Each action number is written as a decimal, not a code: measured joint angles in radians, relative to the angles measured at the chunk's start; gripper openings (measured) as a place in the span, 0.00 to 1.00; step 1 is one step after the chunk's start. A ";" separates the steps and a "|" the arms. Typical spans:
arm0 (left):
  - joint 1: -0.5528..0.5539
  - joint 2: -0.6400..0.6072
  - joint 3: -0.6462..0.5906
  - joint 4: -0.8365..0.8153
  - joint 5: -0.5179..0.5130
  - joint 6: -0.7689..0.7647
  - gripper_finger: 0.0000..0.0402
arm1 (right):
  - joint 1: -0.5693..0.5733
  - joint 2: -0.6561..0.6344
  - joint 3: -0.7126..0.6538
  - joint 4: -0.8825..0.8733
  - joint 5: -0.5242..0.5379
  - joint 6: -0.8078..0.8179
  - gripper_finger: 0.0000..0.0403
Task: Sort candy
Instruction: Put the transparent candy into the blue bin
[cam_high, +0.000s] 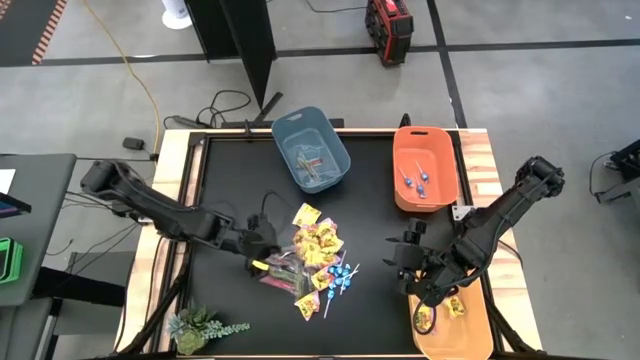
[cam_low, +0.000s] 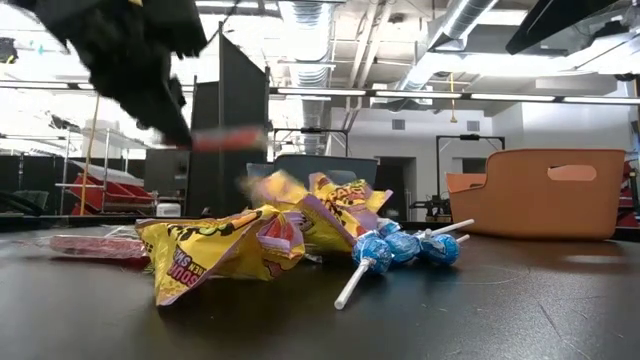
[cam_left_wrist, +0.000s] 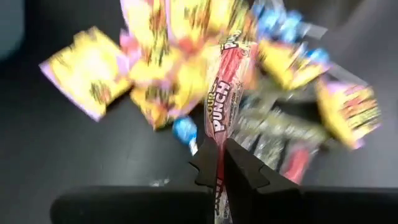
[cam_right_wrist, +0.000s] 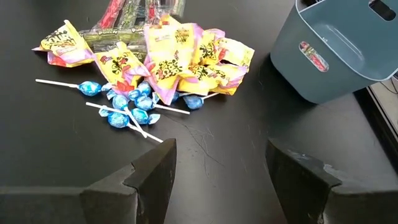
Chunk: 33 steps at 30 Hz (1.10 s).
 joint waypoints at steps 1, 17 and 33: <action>0.000 -0.028 0.000 0.005 -0.003 0.005 0.02 | 0.000 0.000 0.000 0.001 0.000 0.000 0.66; 0.023 -0.238 0.001 0.345 -0.085 0.204 0.02 | 0.000 0.000 0.000 0.002 0.000 -0.002 0.66; 0.546 -0.014 0.001 0.641 -0.221 0.134 0.02 | -0.035 0.000 0.000 0.029 0.000 -0.081 0.66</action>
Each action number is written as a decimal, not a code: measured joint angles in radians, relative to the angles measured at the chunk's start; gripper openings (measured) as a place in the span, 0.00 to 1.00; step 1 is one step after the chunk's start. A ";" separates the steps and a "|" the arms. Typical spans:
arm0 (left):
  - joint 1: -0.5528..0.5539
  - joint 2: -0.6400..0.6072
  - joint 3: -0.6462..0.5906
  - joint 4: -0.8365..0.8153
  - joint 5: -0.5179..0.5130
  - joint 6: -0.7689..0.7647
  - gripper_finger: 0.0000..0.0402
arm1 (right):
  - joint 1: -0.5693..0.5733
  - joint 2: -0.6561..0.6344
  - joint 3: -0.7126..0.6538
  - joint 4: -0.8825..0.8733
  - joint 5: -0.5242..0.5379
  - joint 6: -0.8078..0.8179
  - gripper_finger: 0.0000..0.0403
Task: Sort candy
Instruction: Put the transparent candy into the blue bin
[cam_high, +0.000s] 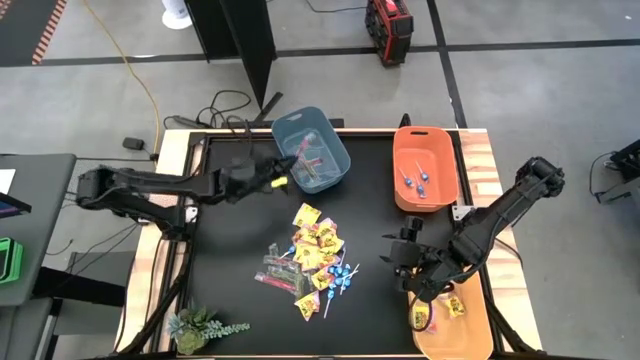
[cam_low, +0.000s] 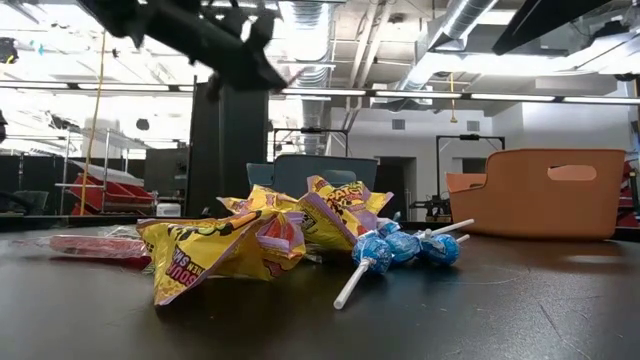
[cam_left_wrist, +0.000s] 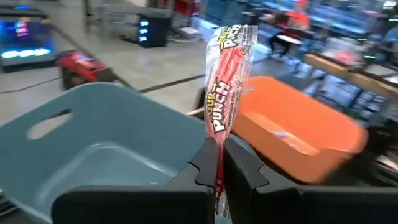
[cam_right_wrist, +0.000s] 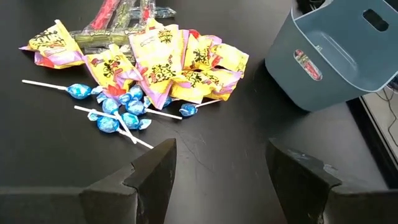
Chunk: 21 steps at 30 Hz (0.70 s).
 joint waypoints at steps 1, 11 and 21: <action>0.030 0.018 0.000 0.013 0.006 -0.005 0.02 | 0.000 0.000 0.000 0.001 0.000 -0.003 0.66; 0.220 0.167 0.000 0.136 0.241 -0.164 0.26 | 0.001 0.000 0.000 0.002 0.000 -0.009 0.66; 0.215 0.104 0.000 0.120 0.599 -0.129 0.61 | 0.026 0.000 0.000 0.012 -0.001 0.009 0.66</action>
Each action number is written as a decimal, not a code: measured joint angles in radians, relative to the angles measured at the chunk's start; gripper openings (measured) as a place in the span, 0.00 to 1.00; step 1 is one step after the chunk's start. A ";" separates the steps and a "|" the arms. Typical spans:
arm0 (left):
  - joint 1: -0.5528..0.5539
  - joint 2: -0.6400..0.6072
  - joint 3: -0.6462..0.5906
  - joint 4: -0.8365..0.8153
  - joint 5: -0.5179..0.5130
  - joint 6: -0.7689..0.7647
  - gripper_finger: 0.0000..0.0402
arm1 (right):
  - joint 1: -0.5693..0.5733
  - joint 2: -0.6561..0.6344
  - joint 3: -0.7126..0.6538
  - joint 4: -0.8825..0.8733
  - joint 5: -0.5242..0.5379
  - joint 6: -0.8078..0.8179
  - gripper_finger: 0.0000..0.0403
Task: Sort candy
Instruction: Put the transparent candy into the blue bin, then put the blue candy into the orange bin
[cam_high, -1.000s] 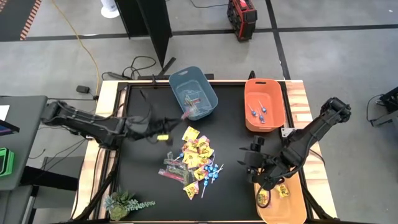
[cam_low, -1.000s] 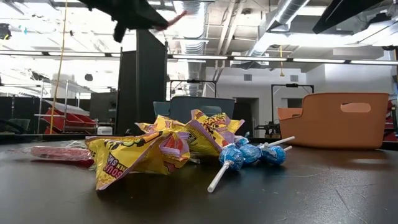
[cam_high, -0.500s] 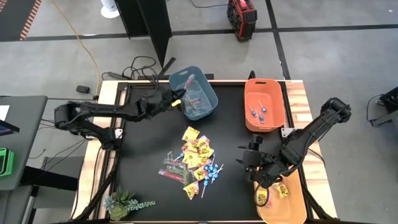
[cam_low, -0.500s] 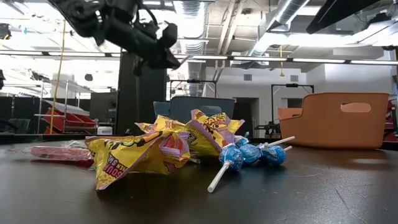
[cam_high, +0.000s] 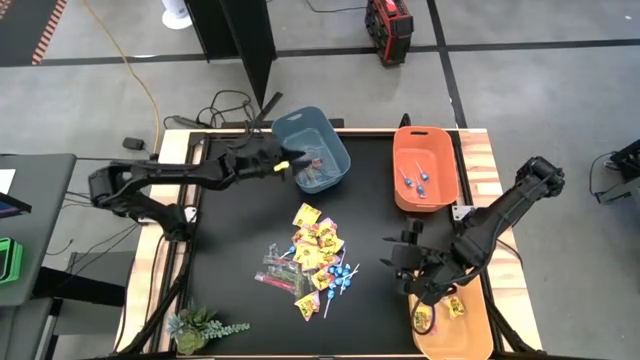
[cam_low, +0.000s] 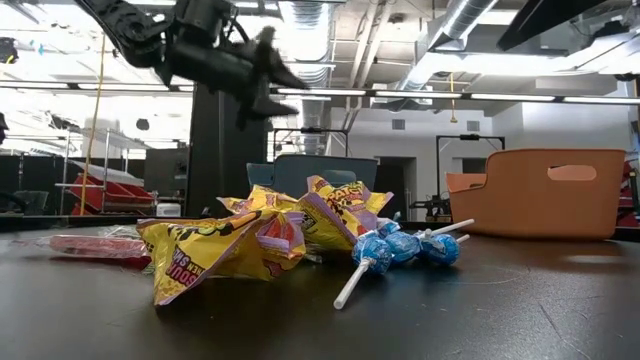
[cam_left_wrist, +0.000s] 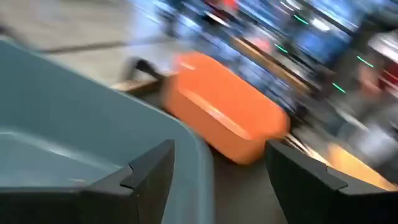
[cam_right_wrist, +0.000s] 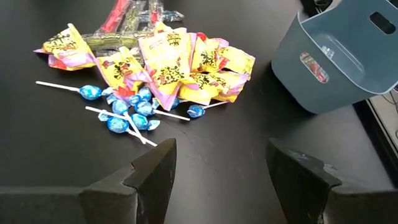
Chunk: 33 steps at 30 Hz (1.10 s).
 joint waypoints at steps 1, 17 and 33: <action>-0.013 -0.024 0.000 -0.038 0.037 0.019 0.61 | 0.005 0.000 0.000 0.000 0.000 0.001 0.66; -0.585 -0.154 0.000 -0.691 -0.299 0.067 0.42 | 0.014 0.000 0.000 0.007 0.000 0.019 0.66; -0.760 0.178 0.000 -0.639 -0.490 -0.150 0.40 | -0.012 0.000 0.000 0.022 0.000 0.011 0.66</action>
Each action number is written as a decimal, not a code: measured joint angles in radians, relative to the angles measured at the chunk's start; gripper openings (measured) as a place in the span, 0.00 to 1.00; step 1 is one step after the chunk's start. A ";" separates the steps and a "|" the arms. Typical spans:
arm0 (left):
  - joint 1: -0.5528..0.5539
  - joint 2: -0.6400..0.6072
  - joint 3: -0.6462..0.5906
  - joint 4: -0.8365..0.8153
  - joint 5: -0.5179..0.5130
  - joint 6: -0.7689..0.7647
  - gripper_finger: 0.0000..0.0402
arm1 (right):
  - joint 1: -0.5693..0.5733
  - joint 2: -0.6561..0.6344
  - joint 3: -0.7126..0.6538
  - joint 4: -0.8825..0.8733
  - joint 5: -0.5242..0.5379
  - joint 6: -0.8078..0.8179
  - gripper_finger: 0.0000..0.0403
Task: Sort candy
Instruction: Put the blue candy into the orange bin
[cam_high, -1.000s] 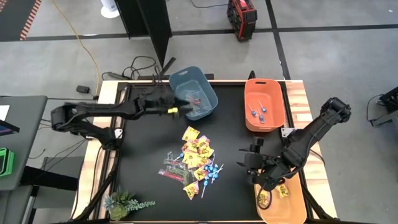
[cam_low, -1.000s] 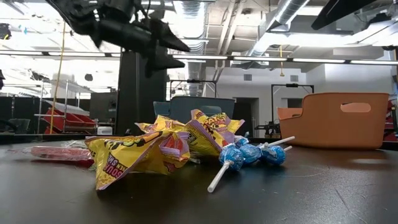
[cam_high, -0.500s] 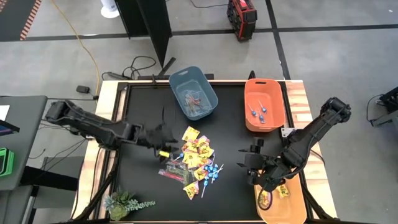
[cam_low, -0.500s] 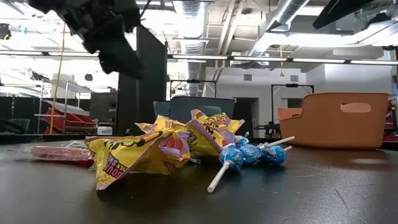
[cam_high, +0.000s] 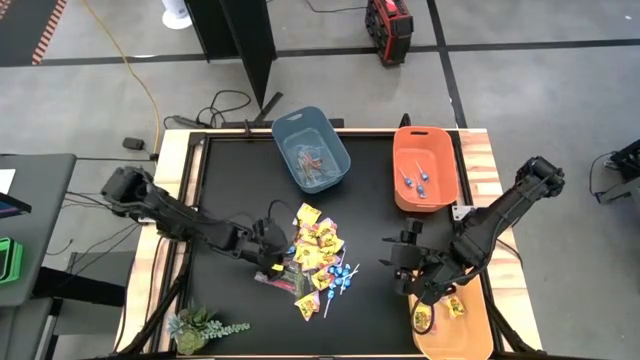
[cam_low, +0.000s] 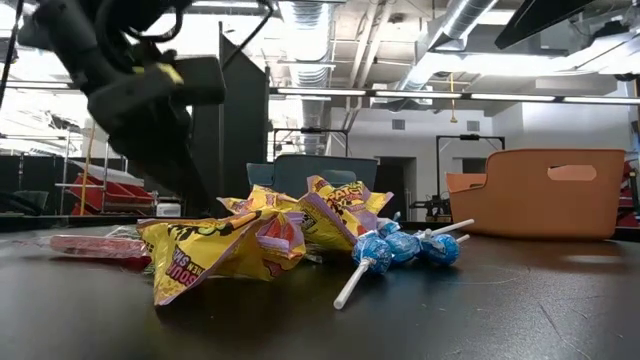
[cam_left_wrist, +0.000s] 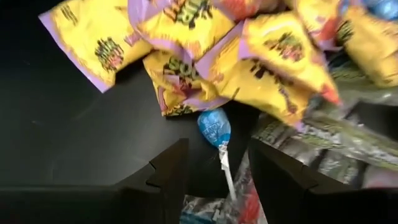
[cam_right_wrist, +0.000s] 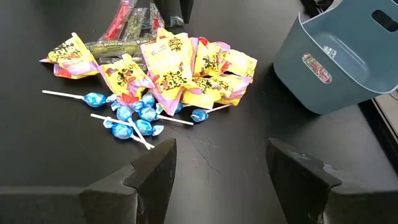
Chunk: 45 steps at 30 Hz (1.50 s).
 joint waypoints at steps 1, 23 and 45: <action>0.001 0.014 0.000 0.006 0.000 0.000 0.40 | 0.000 0.000 0.000 0.000 0.000 -0.001 0.66; 0.023 0.061 0.000 0.060 0.005 0.004 0.40 | 0.000 0.000 0.000 0.002 0.000 -0.001 0.66; 0.030 -0.234 0.000 0.052 -0.055 0.073 0.40 | -0.124 0.331 0.025 0.431 -0.236 -0.452 0.65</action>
